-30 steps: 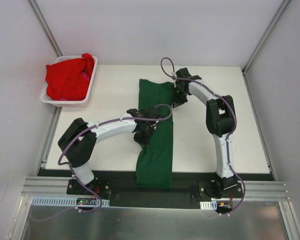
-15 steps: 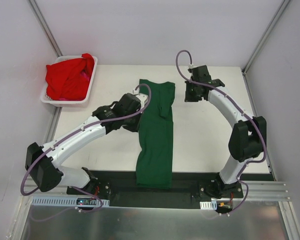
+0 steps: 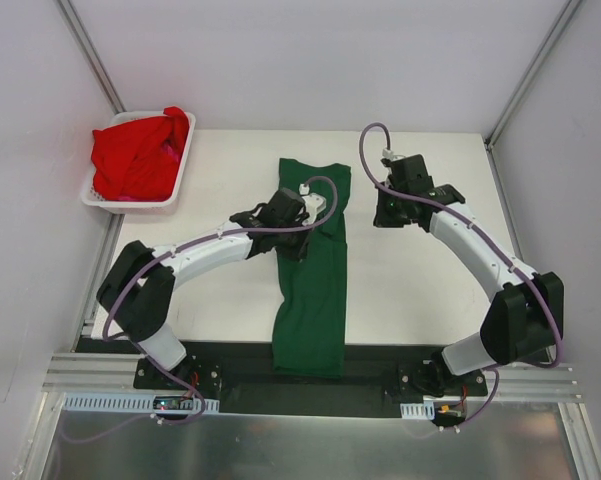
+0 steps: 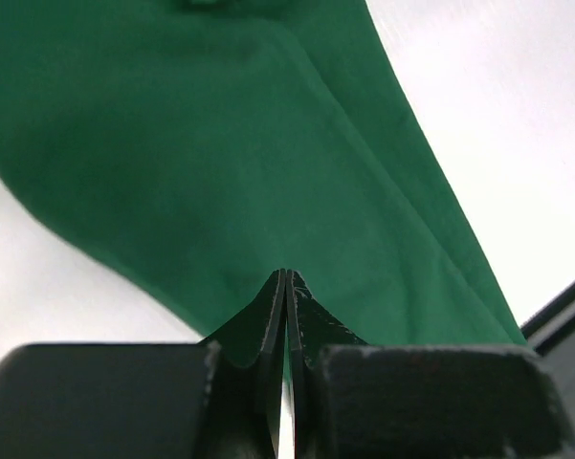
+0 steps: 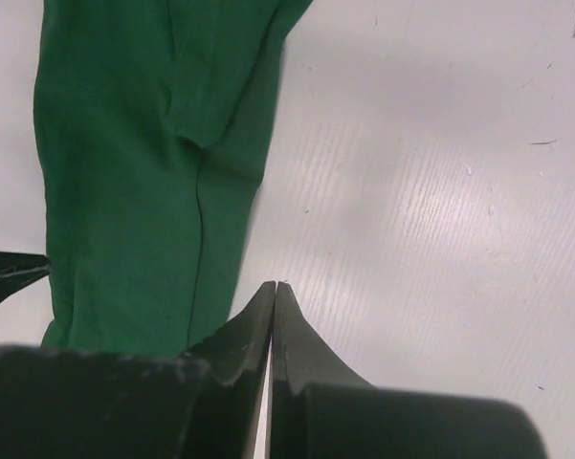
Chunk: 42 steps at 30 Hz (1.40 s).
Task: Fold and stack the t-shirts
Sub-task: Fold the tshirt
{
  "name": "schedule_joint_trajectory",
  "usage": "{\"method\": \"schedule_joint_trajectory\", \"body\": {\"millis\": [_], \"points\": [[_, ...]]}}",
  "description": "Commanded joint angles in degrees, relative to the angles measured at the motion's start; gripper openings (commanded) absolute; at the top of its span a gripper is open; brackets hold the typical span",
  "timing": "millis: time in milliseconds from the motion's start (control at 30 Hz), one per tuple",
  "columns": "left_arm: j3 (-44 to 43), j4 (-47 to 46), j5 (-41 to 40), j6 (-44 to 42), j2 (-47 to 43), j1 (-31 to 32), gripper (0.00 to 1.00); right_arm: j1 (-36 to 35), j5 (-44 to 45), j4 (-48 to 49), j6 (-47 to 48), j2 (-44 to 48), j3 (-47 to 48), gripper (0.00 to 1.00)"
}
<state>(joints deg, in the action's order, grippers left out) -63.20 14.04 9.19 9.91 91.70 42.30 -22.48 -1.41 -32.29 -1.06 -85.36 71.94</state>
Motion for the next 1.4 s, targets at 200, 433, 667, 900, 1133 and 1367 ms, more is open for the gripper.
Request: {"method": "schedule_joint_trajectory", "body": {"millis": [200, 433, 667, 900, 1133, 1367], "points": [[-10.97, -7.63, 1.45, -5.16, 11.82, -3.19, 0.0, -0.72, 3.52, -0.75, -1.23, 5.82, -4.44, 0.01], [-19.49, -7.63, 1.71, -6.66, 19.55, -6.35, 0.0, -0.99, 3.52, -1.02, -1.14, 6.26, -5.14, 0.01], [-22.23, -5.52, 1.36, -7.45, 23.78, -8.2, 0.0, -0.9, 4.48, -1.72, -0.96, 7.14, -4.71, 0.01], [-23.11, -3.41, 1.62, -7.8, 26.42, -8.29, 0.0, -0.9, 3.78, -1.72, -1.31, 7.05, -3.65, 0.01], [-28.2, 0.19, 1.44, -8.42, 30.99, -9.08, 0.0, -0.9, 3.87, -2.25, -1.4, 7.58, -4.0, 0.01], [-34.79, 4.32, 1.97, -8.77, 35.12, -11.28, 0.0, -0.9, 4.57, -2.95, -1.31, 8.46, -3.92, 0.01]]}}
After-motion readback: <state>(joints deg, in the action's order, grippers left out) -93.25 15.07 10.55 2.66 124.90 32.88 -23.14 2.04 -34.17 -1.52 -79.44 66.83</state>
